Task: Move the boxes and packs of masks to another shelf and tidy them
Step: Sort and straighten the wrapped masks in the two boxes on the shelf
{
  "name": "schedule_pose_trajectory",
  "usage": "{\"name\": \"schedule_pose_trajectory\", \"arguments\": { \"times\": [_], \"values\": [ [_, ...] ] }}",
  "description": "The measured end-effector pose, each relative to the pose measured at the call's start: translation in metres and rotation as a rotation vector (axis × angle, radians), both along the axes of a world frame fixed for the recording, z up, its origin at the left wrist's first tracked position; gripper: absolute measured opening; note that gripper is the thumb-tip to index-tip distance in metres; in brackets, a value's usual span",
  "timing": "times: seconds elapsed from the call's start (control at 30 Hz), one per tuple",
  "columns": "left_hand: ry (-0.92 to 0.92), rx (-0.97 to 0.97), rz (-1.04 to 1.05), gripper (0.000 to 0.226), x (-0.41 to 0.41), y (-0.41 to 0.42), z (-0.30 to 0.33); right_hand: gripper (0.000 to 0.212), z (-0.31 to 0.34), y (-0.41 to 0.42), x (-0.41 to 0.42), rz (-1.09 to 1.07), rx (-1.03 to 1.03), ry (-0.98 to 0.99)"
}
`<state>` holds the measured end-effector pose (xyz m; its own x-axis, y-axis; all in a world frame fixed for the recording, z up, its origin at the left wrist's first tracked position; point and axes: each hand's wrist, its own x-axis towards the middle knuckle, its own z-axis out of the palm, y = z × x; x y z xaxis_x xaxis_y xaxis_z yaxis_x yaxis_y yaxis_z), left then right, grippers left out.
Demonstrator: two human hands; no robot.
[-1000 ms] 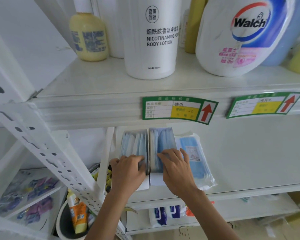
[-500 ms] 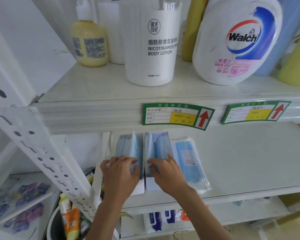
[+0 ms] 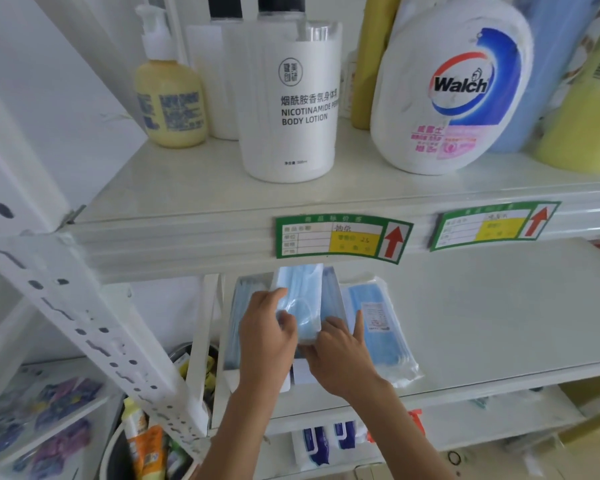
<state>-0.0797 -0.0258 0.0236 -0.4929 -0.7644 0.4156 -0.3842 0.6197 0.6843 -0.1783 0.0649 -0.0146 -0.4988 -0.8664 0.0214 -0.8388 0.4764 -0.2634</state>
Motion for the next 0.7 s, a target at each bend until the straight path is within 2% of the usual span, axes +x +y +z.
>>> {"name": "schedule_pose_trajectory", "arguments": {
  "times": [0.1, 0.3, 0.37, 0.5, 0.6, 0.7],
  "values": [
    [-0.184, 0.021, -0.016, 0.032, -0.004, -0.001, -0.008, 0.028, -0.001, 0.007, -0.008, 0.064, -0.050, -0.054],
    [-0.360, -0.066, -0.041, 0.010, -0.002, -0.002, -0.007, 0.018, 0.002, 0.014, -0.020, 0.030, -0.265, -0.165],
    [-0.422, -0.082, -0.051, 0.010, -0.008, 0.004, -0.003, 0.012, 0.000, 0.010, -0.018, 0.027, -0.340, -0.178],
    [-0.546, -0.129, -0.091, 0.016, -0.035, 0.021, 0.002, 0.015, -0.001, 0.002, -0.018, 0.089, -0.341, -0.081],
    [-0.590, -0.182, -0.101, 0.022, -0.051, 0.020, -0.002, 0.027, -0.006, 0.006, -0.021, 0.050, -0.462, -0.144],
    [-0.674, -0.323, -0.186, 0.053, -0.051, 0.017, -0.022, 0.035, -0.015, 0.014, -0.024, -0.067, -0.727, -0.217]
  ]
}}
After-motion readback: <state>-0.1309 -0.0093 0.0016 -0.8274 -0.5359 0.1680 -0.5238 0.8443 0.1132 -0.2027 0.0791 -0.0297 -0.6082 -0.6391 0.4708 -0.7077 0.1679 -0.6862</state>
